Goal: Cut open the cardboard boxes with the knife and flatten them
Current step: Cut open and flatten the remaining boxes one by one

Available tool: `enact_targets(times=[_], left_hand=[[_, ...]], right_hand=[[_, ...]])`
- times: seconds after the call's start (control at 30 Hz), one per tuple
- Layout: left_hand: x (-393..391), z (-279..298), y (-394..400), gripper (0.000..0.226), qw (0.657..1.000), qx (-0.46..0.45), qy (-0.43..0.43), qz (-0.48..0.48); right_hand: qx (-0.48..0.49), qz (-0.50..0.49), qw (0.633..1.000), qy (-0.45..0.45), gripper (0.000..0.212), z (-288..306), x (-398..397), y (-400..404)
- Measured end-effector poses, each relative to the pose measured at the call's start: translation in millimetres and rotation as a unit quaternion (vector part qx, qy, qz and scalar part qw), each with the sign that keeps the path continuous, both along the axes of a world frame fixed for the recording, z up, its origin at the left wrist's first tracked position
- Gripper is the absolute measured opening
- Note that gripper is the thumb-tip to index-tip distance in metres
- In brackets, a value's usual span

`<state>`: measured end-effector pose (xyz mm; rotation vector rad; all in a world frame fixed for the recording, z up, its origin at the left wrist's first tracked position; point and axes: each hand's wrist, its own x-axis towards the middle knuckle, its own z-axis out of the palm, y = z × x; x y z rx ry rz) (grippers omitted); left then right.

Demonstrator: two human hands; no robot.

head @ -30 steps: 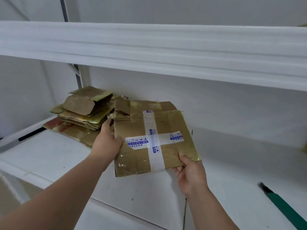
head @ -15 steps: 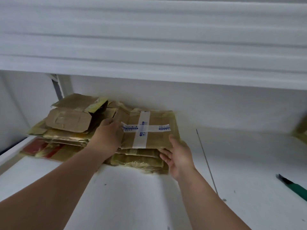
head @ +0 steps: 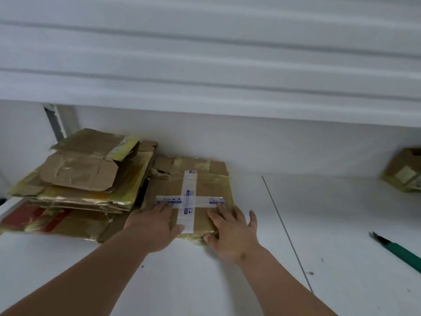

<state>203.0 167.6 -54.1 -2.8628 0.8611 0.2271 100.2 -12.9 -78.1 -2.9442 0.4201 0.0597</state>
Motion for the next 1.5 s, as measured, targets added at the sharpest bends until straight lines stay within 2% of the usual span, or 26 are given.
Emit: enact_targets(times=[0.17, 0.27, 0.33, 0.4, 0.47, 0.53, 0.6, 0.77, 0.9, 1.0, 1.1, 1.3, 1.5], left_hand=[[0.8, 1.7, -6.5, 0.074, 0.999, -0.025, 0.031, 0.008], [-4.1, 6.6, -11.0, 0.068, 0.998, -0.059, -0.001, 0.010], [-13.1, 11.1, -21.1, 0.054, 0.993, -0.108, -0.051, -0.011], [-24.3, 13.2, -38.5, 0.043, 0.982, -0.175, -0.061, -0.042], [-38.2, 17.0, -61.2, 0.050, 0.965, -0.244, -0.060, -0.070], [-51.3, 18.6, -86.6, 0.056, 0.955, -0.273, -0.067, -0.089], [-61.9, 14.7, -110.1, 0.049, 0.950, -0.293, -0.053, -0.094], [-109.6, 7.1, -177.5, 0.035, 0.909, -0.405, 0.015, -0.095], [-168.0, 5.0, -251.3, 0.030, 0.909, -0.407, 0.027, -0.087], [-194.6, 3.9, -285.0, 0.028, 0.911, -0.402, 0.046, -0.083], [-217.1, 1.4, -315.8, 0.023, 0.913, -0.394, 0.052, -0.087], [-236.7, -3.4, -368.8, 0.036, 0.911, -0.391, 0.069, -0.112], [-234.5, -0.5, -411.1, 0.049, 0.897, -0.401, 0.077, -0.168]], right_hand=[[0.034, -0.001, 0.999, -0.019, 0.061, 2.0, 0.0, -2.3], [0.101, -0.014, 0.987, -0.125, 0.051, -1.8, -10.3, -7.4], [0.134, -0.029, 0.973, -0.187, 0.046, -5.3, -21.4, -15.5], [0.134, -0.026, 0.968, -0.208, 0.047, -5.9, -34.0, -25.7], [0.129, -0.038, 0.967, -0.217, 0.046, -5.0, -47.9, -39.0], [0.125, -0.064, 0.965, -0.222, 0.051, -5.3, -64.6, -59.0], [0.112, -0.088, 0.967, -0.212, 0.058, -5.8, -85.4, -85.0], [0.074, -0.135, 0.970, -0.188, 0.042, -7.3, -153.7, -167.6], [0.038, -0.201, 0.969, -0.140, 0.046, -10.4, -216.7, -236.9], [0.012, -0.253, 0.960, -0.116, 0.063, -13.0, -249.7, -268.2], [-0.018, -0.251, 0.968, -0.024, 0.063, -15.5, -281.0, -297.8], [-0.038, -0.228, 0.973, -0.022, 0.059, -17.1, -310.1, -338.5], [-0.045, -0.270, 0.961, -0.039, 0.058, -15.7, -320.6, -373.8]])
